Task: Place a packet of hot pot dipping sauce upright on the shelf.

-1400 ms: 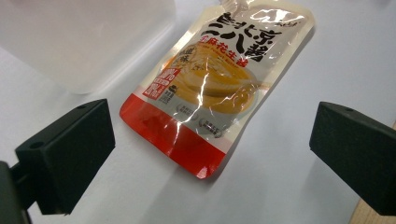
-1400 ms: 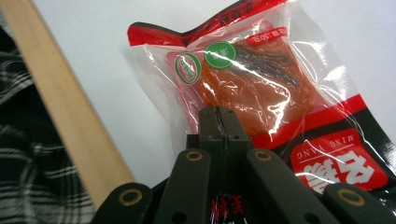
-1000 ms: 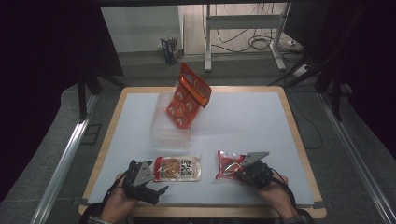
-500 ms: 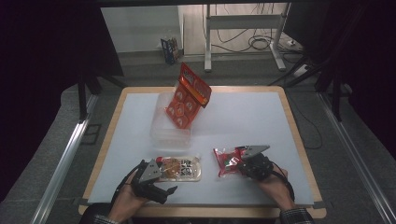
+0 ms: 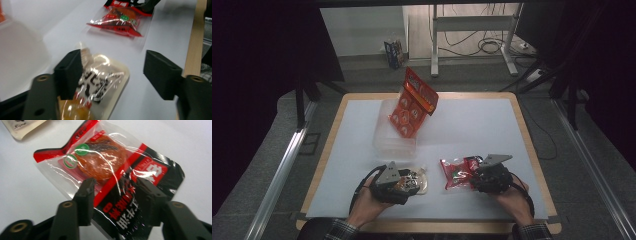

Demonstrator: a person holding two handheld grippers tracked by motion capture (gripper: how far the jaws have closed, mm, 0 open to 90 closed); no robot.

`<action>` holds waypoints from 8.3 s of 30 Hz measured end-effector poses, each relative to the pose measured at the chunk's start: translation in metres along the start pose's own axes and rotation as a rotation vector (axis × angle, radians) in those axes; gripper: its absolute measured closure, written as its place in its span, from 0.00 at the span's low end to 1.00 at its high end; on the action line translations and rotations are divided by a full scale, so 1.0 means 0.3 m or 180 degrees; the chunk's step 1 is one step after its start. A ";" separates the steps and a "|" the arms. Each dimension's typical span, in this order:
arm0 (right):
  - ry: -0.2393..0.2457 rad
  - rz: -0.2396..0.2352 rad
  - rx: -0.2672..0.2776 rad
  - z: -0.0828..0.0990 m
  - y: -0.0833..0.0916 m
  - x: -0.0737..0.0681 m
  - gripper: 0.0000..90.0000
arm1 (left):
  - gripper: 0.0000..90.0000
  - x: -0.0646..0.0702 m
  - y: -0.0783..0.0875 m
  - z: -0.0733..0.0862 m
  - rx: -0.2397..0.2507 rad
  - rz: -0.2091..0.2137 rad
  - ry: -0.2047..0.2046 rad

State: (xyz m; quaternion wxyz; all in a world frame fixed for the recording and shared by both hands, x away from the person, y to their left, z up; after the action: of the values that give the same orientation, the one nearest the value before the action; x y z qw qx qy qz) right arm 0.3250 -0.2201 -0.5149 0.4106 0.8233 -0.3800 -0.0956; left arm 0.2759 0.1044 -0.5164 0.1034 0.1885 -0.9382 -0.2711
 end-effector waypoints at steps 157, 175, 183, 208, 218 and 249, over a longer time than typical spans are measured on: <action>-0.0318 -0.0841 0.1009 -0.473 0.008 0.040 0.80 | 0.00 0.067 0.121 0.102 0.0020 -0.0528 0.0100; -0.0177 -0.0936 0.1043 -0.585 -0.080 -0.017 0.80 | 0.00 0.084 0.155 0.130 0.0052 -0.0610 0.0106; -0.0134 -0.0992 0.1082 -0.632 -0.131 -0.047 0.80 | 0.00 0.089 0.167 0.139 0.0073 -0.0639 0.0146; 0.0079 -0.0996 0.1138 -0.728 -0.238 -0.143 0.80 | 0.00 0.091 0.172 0.141 0.0081 -0.0637 0.0157; 0.0096 -0.0857 0.1205 -0.761 -0.288 -0.128 0.80 | 0.00 0.091 0.171 0.142 0.0060 -0.0631 0.0147; 0.0163 -0.1212 0.1124 -0.721 -0.339 -0.149 0.68 | 0.01 0.101 0.148 0.145 -0.0130 -0.0596 0.0036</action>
State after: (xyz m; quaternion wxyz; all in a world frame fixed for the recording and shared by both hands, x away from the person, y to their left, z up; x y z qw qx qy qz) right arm 0.4512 -0.0201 -0.4586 0.2447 0.9411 -0.2184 -0.0826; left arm 0.2223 0.1470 -0.5254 0.0867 0.2747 -0.9102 -0.2976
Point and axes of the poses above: each handheld gripper's, and its own axes: y roughly backward along the jaws, z roughly out of its underside, x roughly to its right, the point moved 2 cm from there along -y, roughly forward along the jaws, and after that the axes turned 9 degrees about z, right-handed, at the moved point
